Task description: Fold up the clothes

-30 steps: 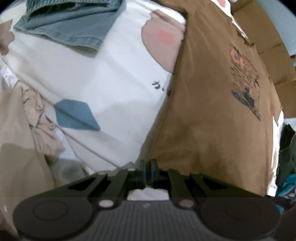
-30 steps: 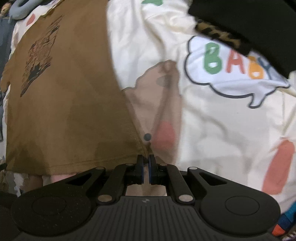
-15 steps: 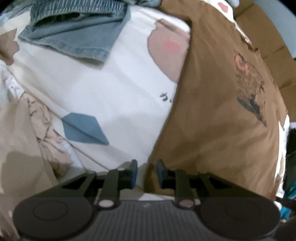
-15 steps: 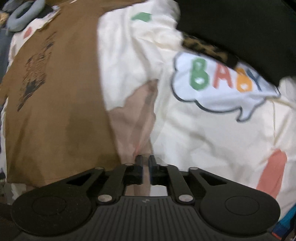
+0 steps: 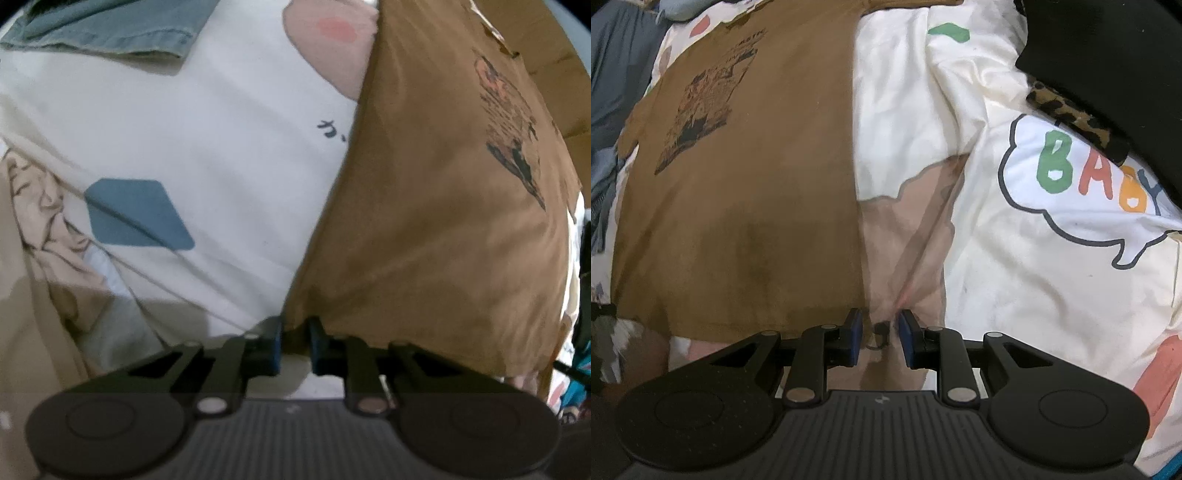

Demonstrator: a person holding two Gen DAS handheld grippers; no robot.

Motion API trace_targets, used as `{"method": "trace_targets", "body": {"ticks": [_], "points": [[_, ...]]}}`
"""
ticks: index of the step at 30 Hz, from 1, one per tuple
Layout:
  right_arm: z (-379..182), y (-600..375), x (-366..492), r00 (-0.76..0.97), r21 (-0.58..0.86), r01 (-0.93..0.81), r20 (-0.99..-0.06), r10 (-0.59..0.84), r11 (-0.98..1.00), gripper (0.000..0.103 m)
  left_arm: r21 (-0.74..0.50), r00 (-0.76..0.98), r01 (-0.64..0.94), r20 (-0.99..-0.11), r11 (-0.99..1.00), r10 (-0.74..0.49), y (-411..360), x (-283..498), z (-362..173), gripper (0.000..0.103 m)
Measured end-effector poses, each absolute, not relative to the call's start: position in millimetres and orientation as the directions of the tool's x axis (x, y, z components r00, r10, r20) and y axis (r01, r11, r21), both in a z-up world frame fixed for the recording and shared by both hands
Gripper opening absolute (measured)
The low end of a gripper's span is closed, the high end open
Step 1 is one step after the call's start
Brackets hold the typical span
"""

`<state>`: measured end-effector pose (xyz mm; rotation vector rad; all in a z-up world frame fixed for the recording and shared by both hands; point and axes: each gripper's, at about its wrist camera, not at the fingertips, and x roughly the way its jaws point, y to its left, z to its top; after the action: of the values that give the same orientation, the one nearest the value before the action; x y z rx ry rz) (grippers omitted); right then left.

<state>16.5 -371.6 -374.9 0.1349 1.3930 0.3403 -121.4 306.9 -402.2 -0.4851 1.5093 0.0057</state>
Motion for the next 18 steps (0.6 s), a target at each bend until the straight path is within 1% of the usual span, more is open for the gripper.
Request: {"method": "trace_targets", "body": {"ticks": [5,10,15,18], "points": [[-370.6,-369.2,14.8,0.139,0.331,-0.193,-0.922,0.36,0.923,0.025,-0.293,0.062,-0.27,-0.956,0.917,-0.288,306.0,-117.8,-397.1,0.013],[-348.7,-366.0,20.6,0.2,0.356,-0.25,-0.891,0.407,0.901,0.025,-0.285,0.058,-0.26,-0.958,0.923,-0.279,305.8,-116.7,-394.0,0.012],[-374.5,-356.8,29.4,0.135,0.284,-0.313,-0.931,0.339,0.906,0.025,-0.279,0.057,-0.257,-0.96,0.925,-0.273,306.2,-115.0,-391.6,0.012],[-389.7,-353.7,30.9,0.102,0.278,-0.338,-0.939,0.329,0.899,0.025,-0.279,0.058,-0.253,-0.96,0.926,-0.273,307.0,-114.6,-388.3,0.012]]}}
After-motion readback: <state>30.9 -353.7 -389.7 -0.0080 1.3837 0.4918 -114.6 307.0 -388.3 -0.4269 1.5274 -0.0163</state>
